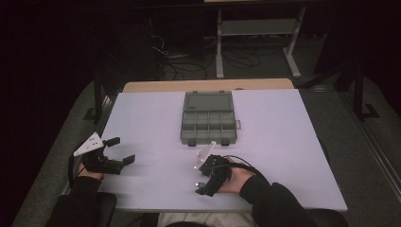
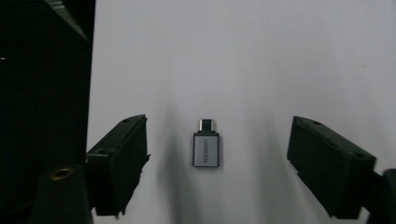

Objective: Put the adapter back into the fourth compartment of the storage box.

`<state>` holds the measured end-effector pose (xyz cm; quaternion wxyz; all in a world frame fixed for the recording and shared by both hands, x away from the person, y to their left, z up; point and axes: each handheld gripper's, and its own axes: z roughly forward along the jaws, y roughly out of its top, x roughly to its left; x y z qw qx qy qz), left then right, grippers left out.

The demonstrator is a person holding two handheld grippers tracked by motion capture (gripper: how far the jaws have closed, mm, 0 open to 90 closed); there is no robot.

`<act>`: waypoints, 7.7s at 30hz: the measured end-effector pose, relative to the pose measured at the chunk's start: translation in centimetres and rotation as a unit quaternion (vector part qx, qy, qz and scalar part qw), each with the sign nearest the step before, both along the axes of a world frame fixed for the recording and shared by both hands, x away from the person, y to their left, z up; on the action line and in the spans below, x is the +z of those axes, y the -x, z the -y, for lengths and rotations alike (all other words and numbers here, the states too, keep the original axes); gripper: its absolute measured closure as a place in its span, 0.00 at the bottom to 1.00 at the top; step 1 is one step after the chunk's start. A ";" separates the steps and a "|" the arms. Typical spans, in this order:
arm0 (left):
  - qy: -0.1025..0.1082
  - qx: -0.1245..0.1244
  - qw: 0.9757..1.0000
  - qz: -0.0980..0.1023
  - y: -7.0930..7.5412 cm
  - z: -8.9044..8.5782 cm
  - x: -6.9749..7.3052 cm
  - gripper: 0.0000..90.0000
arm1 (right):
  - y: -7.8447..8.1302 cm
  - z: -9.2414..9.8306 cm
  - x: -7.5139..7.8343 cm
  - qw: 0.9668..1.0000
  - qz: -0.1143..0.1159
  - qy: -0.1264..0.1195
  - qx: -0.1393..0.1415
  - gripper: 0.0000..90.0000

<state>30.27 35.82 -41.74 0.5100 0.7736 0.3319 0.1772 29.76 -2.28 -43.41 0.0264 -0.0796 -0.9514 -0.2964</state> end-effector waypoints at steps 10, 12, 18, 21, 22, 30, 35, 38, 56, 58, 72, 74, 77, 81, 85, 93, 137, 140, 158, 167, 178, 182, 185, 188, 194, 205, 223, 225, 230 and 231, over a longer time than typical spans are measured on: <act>0.001 0.001 1.000 0.000 0.0 0.0 0.0 0.00 | 0.5 -0.2 0.0 1.000 0.009 0.006 0.014 0.44; 0.000 0.001 1.000 0.000 0.0 0.0 0.0 0.00 | 0.5 -0.2 0.0 1.000 0.008 0.007 0.015 0.47; 0.003 0.004 1.000 0.000 0.0 0.0 0.0 0.00 | 0.7 -0.4 -0.1 1.000 0.005 0.015 0.026 0.61; 0.001 0.003 1.000 0.000 0.0 0.0 0.0 0.00 | 0.7 -0.4 -0.1 1.000 0.007 0.015 0.024 0.69; 0.002 0.003 1.000 0.000 0.0 0.0 0.0 0.00 | 0.7 -0.4 -0.1 1.000 0.008 0.015 0.023 0.71; 0.003 0.004 1.000 0.000 0.0 0.0 0.0 0.00 | 0.8 -0.4 -0.1 0.999 0.027 0.018 0.017 0.83; 0.003 0.004 1.000 0.000 0.0 0.0 0.0 0.00 | 0.8 -0.4 -0.1 0.999 0.025 0.019 0.017 0.83; 0.004 0.004 1.000 0.000 0.0 0.0 0.0 0.00 | 0.7 -0.4 0.0 0.999 0.024 0.018 0.016 0.83; 0.004 0.005 1.000 0.001 0.0 -0.1 0.1 0.00 | -0.1 0.8 2.2 0.999 0.041 -0.001 -0.004 0.83; 0.004 0.006 1.000 0.000 0.0 -0.1 0.1 0.00 | -0.3 1.0 2.5 0.999 0.042 -0.006 -0.007 0.83; 0.004 0.006 1.000 0.000 0.0 -0.1 0.0 0.00 | -1.5 2.0 3.9 0.998 0.049 -0.012 -0.023 0.83; 0.004 0.005 1.000 0.000 0.0 -0.1 0.0 0.00 | -1.6 2.0 3.9 0.998 0.050 -0.011 -0.022 0.83; 0.004 0.006 1.000 0.000 0.0 -0.1 0.0 0.00 | -2.0 2.2 4.1 0.999 0.046 -0.015 -0.025 0.83; 0.004 0.006 1.000 0.000 0.0 -0.1 0.0 0.00 | -2.4 2.3 4.3 0.998 0.044 -0.020 -0.029 0.83; 0.004 0.006 1.000 0.000 0.0 -0.1 0.0 0.00 | -2.9 2.4 4.6 0.998 0.044 -0.024 -0.030 0.83; 0.004 0.005 1.000 0.000 0.0 -0.1 0.0 0.00 | -3.6 2.3 5.4 0.998 0.048 -0.023 -0.036 0.83; 0.004 0.005 1.000 -0.001 0.0 -0.1 0.0 0.00 | -8.1 3.7 8.2 0.995 0.065 -0.015 -0.080 0.83; 0.004 0.005 1.000 -0.001 0.0 -0.1 0.0 0.00 | -8.3 3.7 8.3 0.995 0.063 -0.013 -0.082 0.83; 0.006 0.004 1.000 -0.002 0.0 -0.1 0.0 0.00 | -11.3 4.1 7.3 0.993 0.053 -0.012 -0.106 0.83; 0.006 0.003 1.000 -0.002 0.0 -0.1 0.0 0.00 | -12.6 4.6 7.4 0.991 0.054 -0.017 -0.124 0.83; 0.007 0.004 1.000 -0.003 0.0 -0.1 0.0 0.00 | -14.1 5.8 7.3 0.986 0.055 -0.021 -0.154 0.83; 0.008 0.004 1.000 -0.002 0.0 -0.1 0.0 0.00 | -14.4 6.2 7.5 0.985 0.056 -0.025 -0.164 0.83; 0.008 0.004 1.000 -0.003 0.0 -0.1 0.0 0.00 | -14.7 6.4 7.5 0.984 0.057 -0.027 -0.169 0.83; 0.008 0.004 1.000 -0.003 0.0 -0.1 0.0 0.00 | -14.9 6.7 7.4 0.982 0.057 -0.029 -0.176 0.83; 0.008 0.004 1.000 -0.002 0.0 -0.1 0.0 0.00 | -15.8 7.8 7.1 0.978 0.052 -0.040 -0.200 0.83; 0.008 0.003 1.000 -0.003 0.0 -0.1 0.0 0.00 | -17.3 9.2 6.0 0.969 0.044 -0.032 -0.239 0.83; 0.008 0.002 1.000 -0.003 0.0 -0.2 0.0 0.00 | -19.0 9.3 3.5 0.966 0.026 0.004 -0.258 0.83; 0.008 0.002 1.000 -0.003 -0.1 -0.2 0.0 0.00 | -19.1 9.3 3.4 0.966 0.027 0.009 -0.256 0.83; 0.007 0.001 1.000 -0.002 0.0 -0.1 0.0 0.00 | -19.2 9.1 2.9 0.967 0.027 0.021 -0.253 0.83; 0.008 0.001 1.000 -0.002 0.0 -0.1 0.0 0.00 | -19.2 9.0 2.8 0.968 0.028 0.022 -0.249 0.83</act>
